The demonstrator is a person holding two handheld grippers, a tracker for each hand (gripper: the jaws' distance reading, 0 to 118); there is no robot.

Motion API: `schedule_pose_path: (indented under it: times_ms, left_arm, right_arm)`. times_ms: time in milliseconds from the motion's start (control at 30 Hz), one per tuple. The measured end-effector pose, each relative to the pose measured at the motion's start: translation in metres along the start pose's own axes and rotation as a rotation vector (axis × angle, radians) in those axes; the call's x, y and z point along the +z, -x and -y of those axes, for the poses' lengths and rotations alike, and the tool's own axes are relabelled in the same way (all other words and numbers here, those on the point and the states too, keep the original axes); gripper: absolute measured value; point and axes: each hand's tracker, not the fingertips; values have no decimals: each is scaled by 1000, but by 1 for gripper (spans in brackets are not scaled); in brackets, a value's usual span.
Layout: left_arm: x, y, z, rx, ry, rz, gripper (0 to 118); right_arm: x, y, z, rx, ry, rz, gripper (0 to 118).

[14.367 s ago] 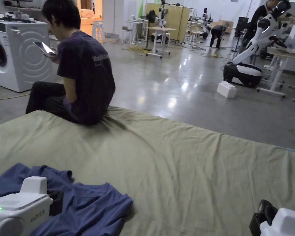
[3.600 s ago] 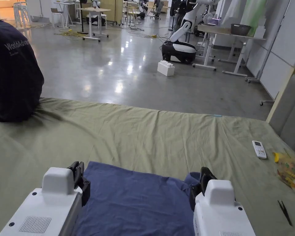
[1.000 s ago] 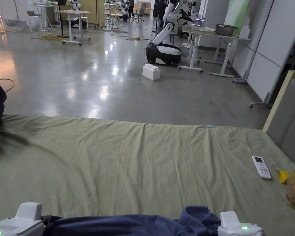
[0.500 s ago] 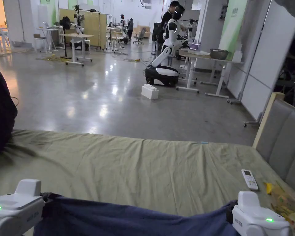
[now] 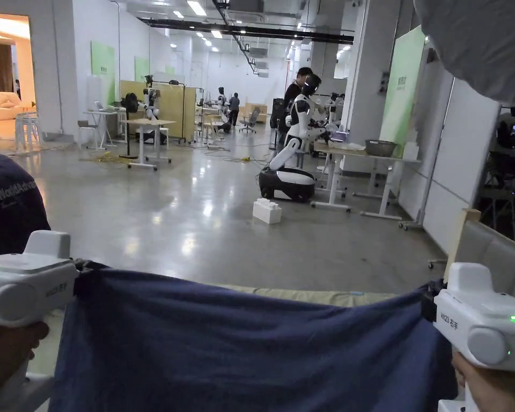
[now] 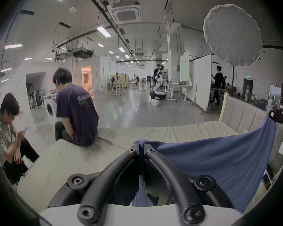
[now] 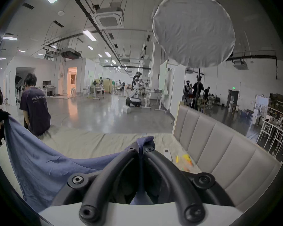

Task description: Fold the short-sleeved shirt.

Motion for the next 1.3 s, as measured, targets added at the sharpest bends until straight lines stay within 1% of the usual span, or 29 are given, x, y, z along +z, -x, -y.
schedule_pose_path:
  times_ms: [67, 133, 200, 233, 367, 467, 600, 667, 767, 867, 1000, 1067, 1167, 1300]
  left_arm:
    - [4, 5, -23, -3, -26, -9, 5]
    - [6, 9, -42, -6, -42, -18, 5]
    - [6, 13, -62, -19, -65, -30, 5]
    - [6, 14, -70, -21, -74, -36, 5]
    - [2, 20, -100, 4, -107, -45, 5]
    - [-5, 20, -120, 3, -128, -58, 5]
    - [-19, 20, -147, 5, -147, -66, 5]
    - [-28, 20, -160, 1, -154, -71, 5]
    - [-40, 21, -174, 5, -167, -79, 5]
    - [-49, 19, -181, 1, -172, -85, 5]
    - [-64, 20, -173, 1, -156, -86, 5]
    - [-71, 19, -158, -6, -144, -88, 5]
    - [-72, 16, -131, 3, -112, -76, 5]
    - [-64, 14, -89, -7, -75, -56, 5]
  right_arm:
    - [4, 0, -21, -22, 3, -1, 4]
    - [2, 1, -41, 27, -53, 8, 4]
    - [-6, -2, -60, 35, -78, 18, 4]
    - [-8, -2, -65, 21, -77, 18, 4]
    - [-30, -4, -108, 21, -95, 26, 4]
    - [-52, -10, -130, -14, -108, 29, 4]
    - [-56, -4, -164, -6, -129, 58, 4]
    - [-72, -5, -176, -11, -134, 58, 4]
    - [-96, -6, -185, 10, -147, 69, 4]
    - [-96, -5, -188, -7, -160, 67, 4]
    - [-114, -3, -169, 22, -165, 58, 4]
    - [-116, -1, -153, 31, -152, 51, 4]
    - [-112, 1, -124, 25, -121, 42, 4]
    - [-91, 2, -85, 31, -89, 33, 4]
